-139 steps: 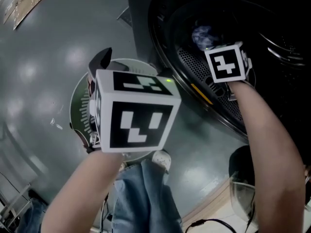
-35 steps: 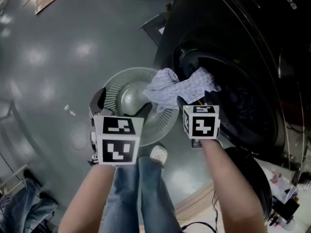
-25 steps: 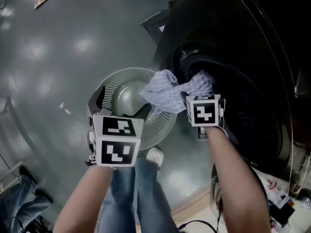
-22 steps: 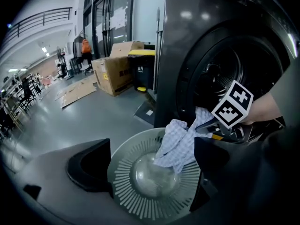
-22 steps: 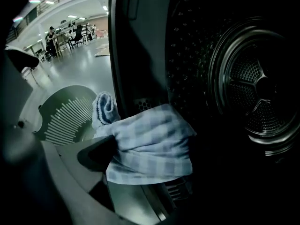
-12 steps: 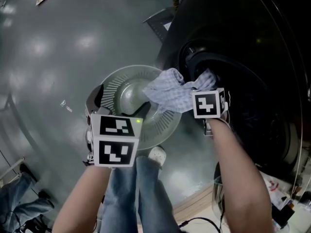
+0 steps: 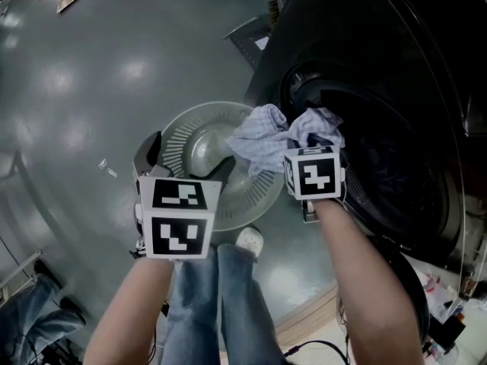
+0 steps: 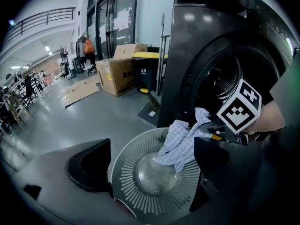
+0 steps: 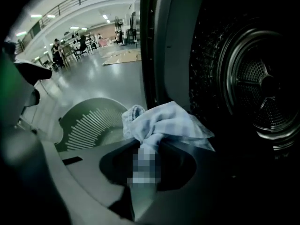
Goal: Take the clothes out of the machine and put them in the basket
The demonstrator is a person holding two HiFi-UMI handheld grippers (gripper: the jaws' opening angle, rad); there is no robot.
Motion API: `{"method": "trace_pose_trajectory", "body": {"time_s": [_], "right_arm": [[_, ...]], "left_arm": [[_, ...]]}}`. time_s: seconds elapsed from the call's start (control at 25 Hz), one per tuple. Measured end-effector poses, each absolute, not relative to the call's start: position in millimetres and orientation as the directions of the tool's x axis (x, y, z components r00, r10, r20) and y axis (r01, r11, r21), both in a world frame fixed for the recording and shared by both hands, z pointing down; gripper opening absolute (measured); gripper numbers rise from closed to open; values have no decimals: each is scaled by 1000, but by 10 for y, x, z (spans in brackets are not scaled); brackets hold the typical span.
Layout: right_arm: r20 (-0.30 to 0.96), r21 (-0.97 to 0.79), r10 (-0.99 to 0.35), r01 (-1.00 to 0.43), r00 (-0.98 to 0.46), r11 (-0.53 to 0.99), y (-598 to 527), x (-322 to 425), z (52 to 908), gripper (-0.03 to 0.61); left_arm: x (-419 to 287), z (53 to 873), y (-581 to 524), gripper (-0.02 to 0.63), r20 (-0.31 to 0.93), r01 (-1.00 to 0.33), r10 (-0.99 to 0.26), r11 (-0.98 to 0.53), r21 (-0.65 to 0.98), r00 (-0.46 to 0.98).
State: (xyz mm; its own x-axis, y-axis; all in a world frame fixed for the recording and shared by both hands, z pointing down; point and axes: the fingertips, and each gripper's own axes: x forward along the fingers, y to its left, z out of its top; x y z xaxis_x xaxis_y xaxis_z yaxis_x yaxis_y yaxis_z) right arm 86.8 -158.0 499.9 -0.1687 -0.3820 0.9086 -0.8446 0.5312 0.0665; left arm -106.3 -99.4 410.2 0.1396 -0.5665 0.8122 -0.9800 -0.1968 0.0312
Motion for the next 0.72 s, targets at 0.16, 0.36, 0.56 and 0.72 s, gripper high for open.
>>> {"method": "trace_pose_trajectory", "body": {"time_s": [0.16, 0.36, 0.56, 0.72], "right_arm": [[896, -71, -334, -835, -294, 545, -1461, 604, 4893, 80], [842, -277, -279, -815, -461, 510, -1263, 260, 4734, 80], [794, -397, -229, -766, -563, 506, -1026, -137, 4604, 80], [740, -480, -211, -721, -639, 499, -874, -473, 4478, 83]], "left_arm": [[-1129, 4025, -953, 553, 806, -981, -575, -188, 38, 141], [-1245, 3924, -857, 546, 800, -982, -582, -183, 42, 143], [-1444, 3816, -745, 540, 796, -983, -589, -178, 36, 136], [-1611, 3751, -656, 535, 793, -985, -596, -168, 33, 128]]}}
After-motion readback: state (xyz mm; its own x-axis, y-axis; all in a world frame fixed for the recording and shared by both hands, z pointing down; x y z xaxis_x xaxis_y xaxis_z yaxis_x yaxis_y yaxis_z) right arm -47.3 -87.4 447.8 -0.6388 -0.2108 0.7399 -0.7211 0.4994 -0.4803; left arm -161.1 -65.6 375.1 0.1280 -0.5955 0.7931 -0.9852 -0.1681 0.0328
